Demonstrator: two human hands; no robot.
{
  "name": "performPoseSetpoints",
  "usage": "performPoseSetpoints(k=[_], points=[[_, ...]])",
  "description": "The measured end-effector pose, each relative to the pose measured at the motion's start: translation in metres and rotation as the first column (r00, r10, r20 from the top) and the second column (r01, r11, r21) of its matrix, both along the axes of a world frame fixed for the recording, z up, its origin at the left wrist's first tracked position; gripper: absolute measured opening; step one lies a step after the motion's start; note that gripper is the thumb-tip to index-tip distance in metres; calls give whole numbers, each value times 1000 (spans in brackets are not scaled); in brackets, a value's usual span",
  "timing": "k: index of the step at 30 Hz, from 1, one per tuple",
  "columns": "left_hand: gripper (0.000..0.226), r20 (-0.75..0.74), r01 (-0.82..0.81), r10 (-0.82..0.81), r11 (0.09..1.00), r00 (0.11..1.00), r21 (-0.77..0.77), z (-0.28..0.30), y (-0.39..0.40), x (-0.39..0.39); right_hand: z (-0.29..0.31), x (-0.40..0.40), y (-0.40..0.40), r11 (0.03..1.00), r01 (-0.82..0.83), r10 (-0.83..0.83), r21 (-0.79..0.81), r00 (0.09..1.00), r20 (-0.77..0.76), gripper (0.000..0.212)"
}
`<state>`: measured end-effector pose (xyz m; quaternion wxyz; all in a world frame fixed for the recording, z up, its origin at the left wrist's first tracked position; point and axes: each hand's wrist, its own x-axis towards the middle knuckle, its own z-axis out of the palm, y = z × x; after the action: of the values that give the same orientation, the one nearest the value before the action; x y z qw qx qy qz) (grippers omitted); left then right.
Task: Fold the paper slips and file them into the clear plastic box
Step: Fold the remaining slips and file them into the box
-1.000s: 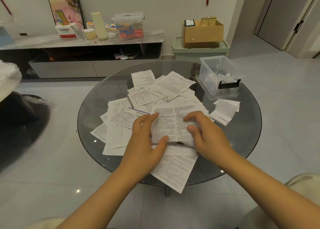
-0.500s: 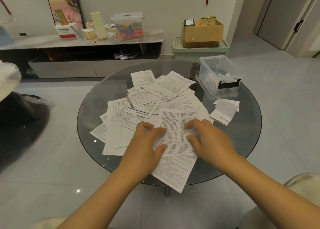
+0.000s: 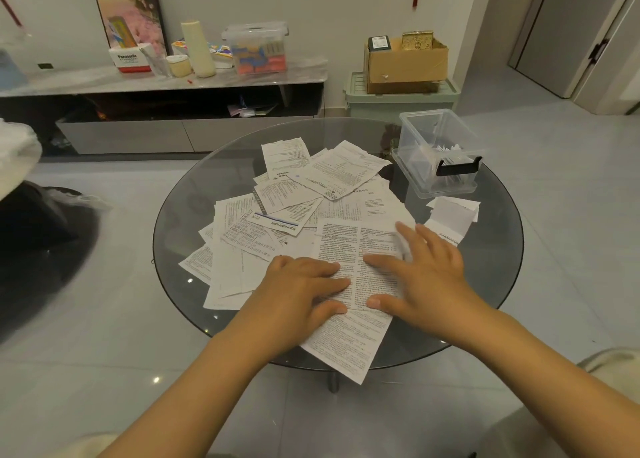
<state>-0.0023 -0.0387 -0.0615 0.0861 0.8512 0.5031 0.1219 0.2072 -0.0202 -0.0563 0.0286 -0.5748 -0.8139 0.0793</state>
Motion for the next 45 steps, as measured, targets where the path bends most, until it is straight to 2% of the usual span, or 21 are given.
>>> performPoseSetpoints(k=[2,4,5,7,9,11,12,14,16,19,21,23,25,28,30,33,37,42,45], points=[[42,1,50,-51,997,999,65,1,-1,1,2,1,-2,996,-90,90,2,995,-41,69],[38,13,50,-52,988,999,148,1,0,2,5,-1,-5,990,-143,140,-16,982,-126,87],[39,31,31,-36,987,999,158,1,0,3,6,-1,-6,988,-149,143,-29,977,-161,90],[43,102,-34,16,983,995,181,3,-1,6,7,0,-6,986,-170,167,2,969,-185,76],[43,200,-98,61,978,978,181,4,-3,8,8,1,-5,983,-173,182,60,963,-200,45],[41,335,-145,112,987,936,75,8,-7,9,10,3,-3,986,-150,165,72,936,-310,21],[37,383,-153,135,988,914,19,9,-8,10,12,5,-3,990,-131,139,46,917,-373,17],[24,428,-170,170,985,888,-39,11,-8,12,15,6,-2,997,-77,65,-11,905,-420,19],[22,445,-197,213,977,870,-82,10,-6,15,14,6,-1,999,-24,5,-36,893,-449,18],[40,488,-257,300,954,820,-155,8,-4,21,10,1,0,997,53,-73,-52,830,-552,8],[65,488,-283,346,938,801,-200,7,-2,24,6,-2,2,992,107,-129,-72,808,-574,21],[86,476,-288,362,931,801,-223,7,-1,28,2,-4,5,985,150,-171,-84,816,-552,41],[96,461,-298,373,927,805,-228,7,0,31,-4,-5,8,980,182,-198,-81,849,-490,61],[98,348,-349,415,906,841,-238,6,4,31,-7,-3,10,980,196,-199,-47,903,-381,84],[96,246,-369,412,907,877,-204,6,6,27,-3,-1,11,986,163,-161,-21,928,-336,92],[94,194,-368,401,911,895,-183,5,9,18,5,3,10,993,120,-117,-6,951,-286,89],[90,156,-352,374,924,914,-151,6,7,13,7,9,11,999,35,-35,-3,981,-189,65],[78,172,-323,321,946,931,-22,7,1,13,11,13,6,999,-21,28,40,983,-180,71],[65,145,-279,264,956,953,88,4,2,10,13,15,5,991,-130,134,43,986,-104,59]])
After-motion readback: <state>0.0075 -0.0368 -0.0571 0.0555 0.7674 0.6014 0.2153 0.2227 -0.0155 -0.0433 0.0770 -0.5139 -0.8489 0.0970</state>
